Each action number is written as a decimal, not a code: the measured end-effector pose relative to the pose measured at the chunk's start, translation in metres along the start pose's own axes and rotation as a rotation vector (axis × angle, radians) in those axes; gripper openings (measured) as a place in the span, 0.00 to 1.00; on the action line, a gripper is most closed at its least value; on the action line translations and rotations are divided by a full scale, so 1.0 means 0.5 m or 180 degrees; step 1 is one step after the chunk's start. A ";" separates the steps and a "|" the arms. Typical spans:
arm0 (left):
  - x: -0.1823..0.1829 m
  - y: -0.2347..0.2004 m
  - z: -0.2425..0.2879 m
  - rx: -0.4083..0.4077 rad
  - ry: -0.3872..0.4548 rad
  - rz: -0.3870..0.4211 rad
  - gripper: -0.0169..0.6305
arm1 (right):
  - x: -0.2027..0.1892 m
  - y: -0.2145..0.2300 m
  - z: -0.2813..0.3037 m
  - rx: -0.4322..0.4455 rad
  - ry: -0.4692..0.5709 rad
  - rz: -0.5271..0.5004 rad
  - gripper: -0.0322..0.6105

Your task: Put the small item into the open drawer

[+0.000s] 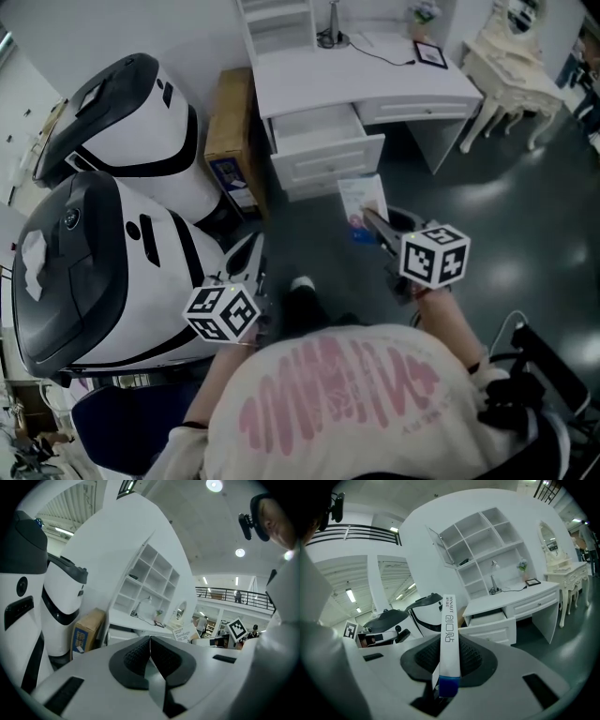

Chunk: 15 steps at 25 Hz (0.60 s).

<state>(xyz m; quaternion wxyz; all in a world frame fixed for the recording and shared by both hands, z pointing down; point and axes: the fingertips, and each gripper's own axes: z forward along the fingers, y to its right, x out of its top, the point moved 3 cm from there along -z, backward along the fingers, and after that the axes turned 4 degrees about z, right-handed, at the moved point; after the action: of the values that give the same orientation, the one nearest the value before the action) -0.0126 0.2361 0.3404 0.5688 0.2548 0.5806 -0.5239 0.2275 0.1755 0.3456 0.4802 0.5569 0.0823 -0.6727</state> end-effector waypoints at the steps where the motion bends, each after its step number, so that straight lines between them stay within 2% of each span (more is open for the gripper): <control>1: -0.002 -0.002 0.008 -0.0025 -0.0011 0.0001 0.07 | -0.002 0.005 0.003 -0.0016 -0.0008 0.0016 0.19; 10: 0.012 -0.044 0.102 -0.0217 -0.0033 -0.0004 0.07 | 0.021 0.046 0.058 -0.0154 -0.0045 0.0039 0.19; 15: 0.037 -0.116 0.176 -0.0201 -0.0093 -0.0028 0.07 | 0.051 0.080 0.130 -0.0235 -0.0089 0.0096 0.19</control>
<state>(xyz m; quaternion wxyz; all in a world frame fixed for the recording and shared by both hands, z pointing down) -0.0339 0.1328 0.3592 0.5826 0.2264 0.5895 -0.5116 0.2154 0.0982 0.3654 0.5116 0.5305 0.0919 -0.6696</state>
